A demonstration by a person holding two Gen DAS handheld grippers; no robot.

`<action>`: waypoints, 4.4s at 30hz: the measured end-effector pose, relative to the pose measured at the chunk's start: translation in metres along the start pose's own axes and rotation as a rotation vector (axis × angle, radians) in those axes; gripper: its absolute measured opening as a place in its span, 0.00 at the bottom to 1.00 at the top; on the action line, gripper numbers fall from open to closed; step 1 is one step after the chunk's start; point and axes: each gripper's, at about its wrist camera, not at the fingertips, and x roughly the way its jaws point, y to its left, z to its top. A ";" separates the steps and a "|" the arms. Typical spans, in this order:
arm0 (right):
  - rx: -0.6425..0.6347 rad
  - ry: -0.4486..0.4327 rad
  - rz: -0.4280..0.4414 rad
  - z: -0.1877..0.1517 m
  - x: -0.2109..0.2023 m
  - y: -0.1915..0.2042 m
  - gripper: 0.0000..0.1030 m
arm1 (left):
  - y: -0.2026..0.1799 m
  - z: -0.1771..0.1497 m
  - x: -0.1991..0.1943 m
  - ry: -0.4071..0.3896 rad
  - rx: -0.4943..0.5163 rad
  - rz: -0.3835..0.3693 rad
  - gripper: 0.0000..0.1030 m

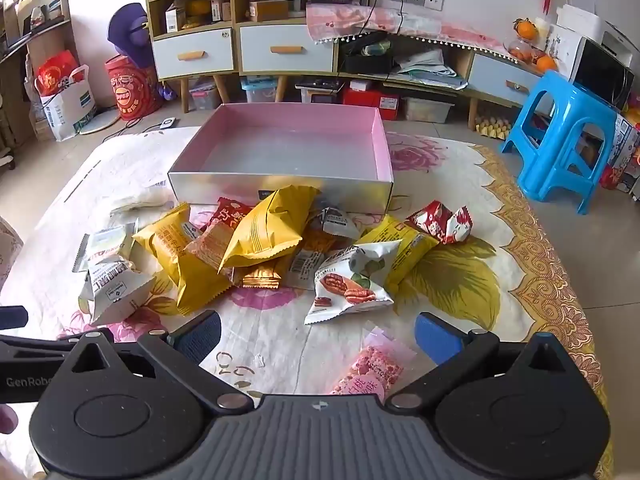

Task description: Organize snacks

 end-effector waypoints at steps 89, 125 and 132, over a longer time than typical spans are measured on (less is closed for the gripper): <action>0.032 0.007 0.000 0.000 -0.003 -0.008 0.93 | -0.004 0.000 -0.010 -0.050 0.027 0.003 1.00; 0.096 0.139 0.319 0.076 0.059 -0.025 0.76 | 0.040 0.082 0.061 0.068 -0.115 -0.370 0.98; 0.161 0.172 0.378 0.079 0.082 -0.027 0.69 | 0.022 0.090 0.091 0.132 -0.171 -0.445 0.89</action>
